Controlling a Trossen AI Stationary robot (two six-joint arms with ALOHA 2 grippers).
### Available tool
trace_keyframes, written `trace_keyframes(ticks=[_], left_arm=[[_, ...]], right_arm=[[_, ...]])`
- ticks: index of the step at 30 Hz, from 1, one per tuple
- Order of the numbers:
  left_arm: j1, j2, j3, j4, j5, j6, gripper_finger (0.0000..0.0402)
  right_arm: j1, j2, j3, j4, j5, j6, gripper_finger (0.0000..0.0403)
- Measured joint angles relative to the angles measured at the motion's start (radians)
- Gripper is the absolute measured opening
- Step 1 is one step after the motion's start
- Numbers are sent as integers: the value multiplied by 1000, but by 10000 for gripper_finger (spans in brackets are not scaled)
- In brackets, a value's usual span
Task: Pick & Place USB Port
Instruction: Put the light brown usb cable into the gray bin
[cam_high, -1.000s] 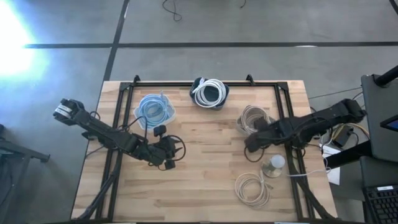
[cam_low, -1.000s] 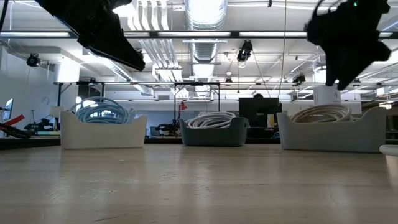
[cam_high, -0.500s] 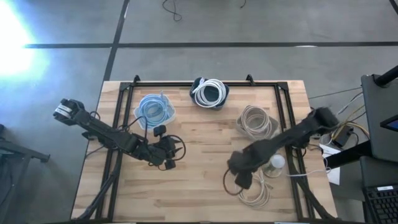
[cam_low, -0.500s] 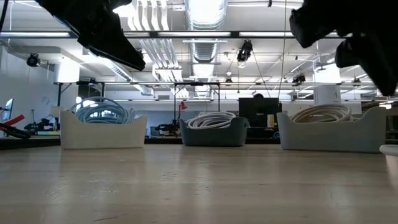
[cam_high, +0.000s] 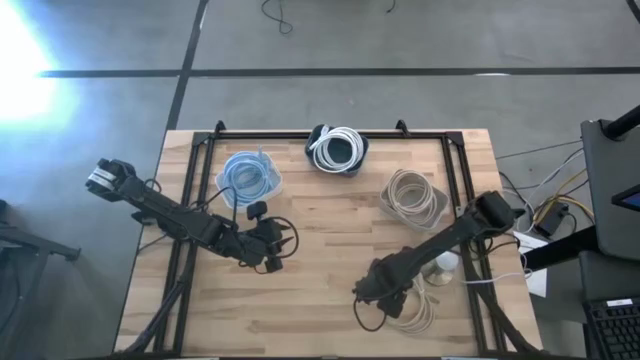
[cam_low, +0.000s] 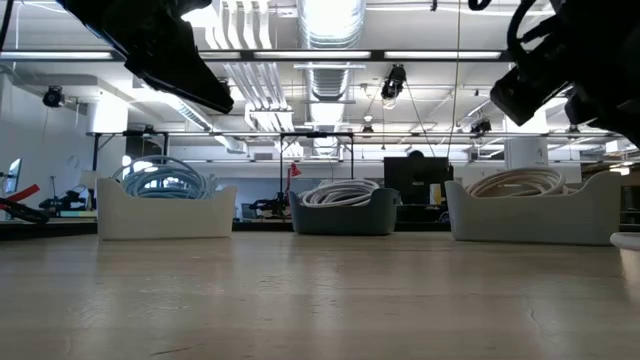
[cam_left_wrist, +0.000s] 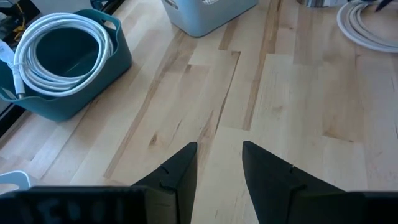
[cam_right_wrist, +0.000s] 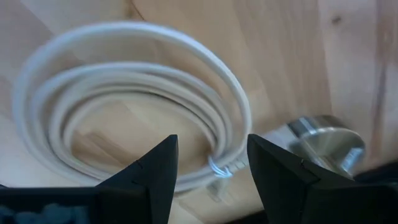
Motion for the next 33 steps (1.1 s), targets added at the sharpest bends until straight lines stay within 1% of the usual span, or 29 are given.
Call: trace_keyframes(ticks=[5,11,19,29,33], left_arm=[[0,0,0,0,0,0,135],[0,0,0,1,0,4,135],[0,0,0,0,0,7,135],[0,0,0,0,0,9,135],[0,0,0,0,-4,22,135]], right_arm=[[1,-27,-17,-31,10,-4,187],[0,-51,-92,-8,9,10,187],[0,-51,-199,167,-92,17,187],[7,-54,-287,224,-100,76,186],[11,-57,-306,268,-102,74,162]])
